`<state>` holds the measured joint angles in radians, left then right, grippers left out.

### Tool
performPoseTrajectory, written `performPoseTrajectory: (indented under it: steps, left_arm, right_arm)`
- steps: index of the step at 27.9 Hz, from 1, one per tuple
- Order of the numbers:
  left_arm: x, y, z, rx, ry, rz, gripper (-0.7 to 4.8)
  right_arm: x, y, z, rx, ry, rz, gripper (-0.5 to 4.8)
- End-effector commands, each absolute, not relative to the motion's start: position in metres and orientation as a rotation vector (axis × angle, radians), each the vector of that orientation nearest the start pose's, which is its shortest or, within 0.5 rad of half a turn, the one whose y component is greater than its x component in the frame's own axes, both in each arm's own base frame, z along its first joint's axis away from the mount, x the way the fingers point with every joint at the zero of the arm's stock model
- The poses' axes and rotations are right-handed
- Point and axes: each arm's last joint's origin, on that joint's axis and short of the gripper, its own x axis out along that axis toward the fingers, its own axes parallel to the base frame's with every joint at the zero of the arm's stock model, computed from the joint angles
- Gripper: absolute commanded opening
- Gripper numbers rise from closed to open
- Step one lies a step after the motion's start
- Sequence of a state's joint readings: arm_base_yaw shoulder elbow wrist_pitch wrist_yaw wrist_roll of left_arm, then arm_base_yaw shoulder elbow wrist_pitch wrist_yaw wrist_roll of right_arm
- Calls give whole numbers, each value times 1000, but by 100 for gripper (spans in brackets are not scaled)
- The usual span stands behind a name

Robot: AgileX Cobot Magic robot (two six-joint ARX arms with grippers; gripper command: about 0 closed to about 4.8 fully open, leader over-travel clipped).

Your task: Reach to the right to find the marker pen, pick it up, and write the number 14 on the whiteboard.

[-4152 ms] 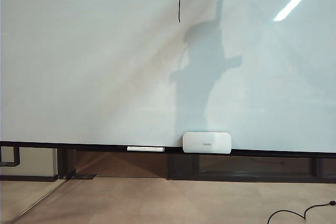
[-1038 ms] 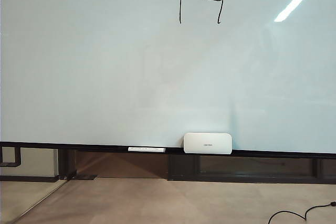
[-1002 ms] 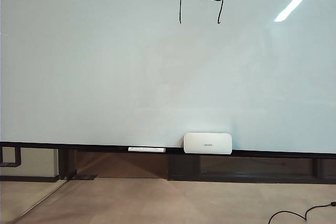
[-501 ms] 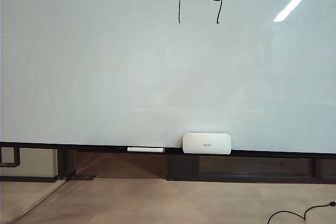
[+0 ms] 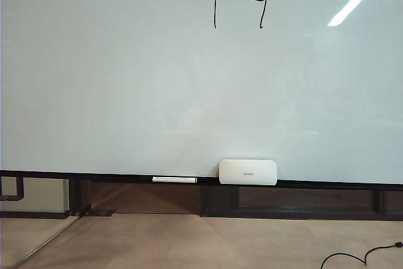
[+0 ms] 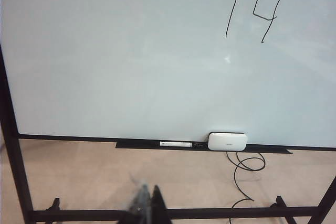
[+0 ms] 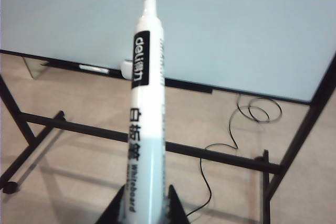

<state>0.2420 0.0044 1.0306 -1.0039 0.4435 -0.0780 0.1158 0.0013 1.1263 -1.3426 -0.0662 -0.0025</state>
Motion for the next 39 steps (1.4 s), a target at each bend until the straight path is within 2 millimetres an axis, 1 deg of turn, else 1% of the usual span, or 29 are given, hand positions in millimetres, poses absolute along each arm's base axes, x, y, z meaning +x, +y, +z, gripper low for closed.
performPoseTrajectory:
  steps: [1,7,11,14,18,22,26,29,32,35,39]
  left_arm:
    - [-55,-26,346,-64,-51,-203,-6]
    - [-25,-19,338,-60,-112,-216,-6]
    - [-16,-16,333,-58,-118,-228,-6]
    - [-9,-14,328,-53,-117,-205,-6]
    - [8,-10,316,-35,-131,-200,-6]
    - [31,-5,295,-35,-132,-201,-6]
    - [47,-2,277,-48,-124,-202,-6]
    - [53,0,267,-58,-107,-197,-6]
    - [58,2,259,-95,-84,-145,-6]
    - [62,4,251,-149,-61,-107,-6]
    - [68,5,239,-156,-41,-110,-6]
  right_arm:
    - [-85,-5,333,9,163,215,-1]
    - [-56,-2,331,25,92,193,-1]
    - [-34,0,325,76,63,196,-1]
    - [-18,2,317,87,53,192,-1]
    - [2,3,304,134,48,192,-1]
    - [20,5,292,192,35,193,-1]
    - [36,6,280,236,0,201,-1]
    - [50,8,267,238,-29,204,-1]
    - [61,9,253,239,-38,204,-1]
    - [69,9,238,242,-15,200,-1]
    - [76,10,221,243,37,194,-1]
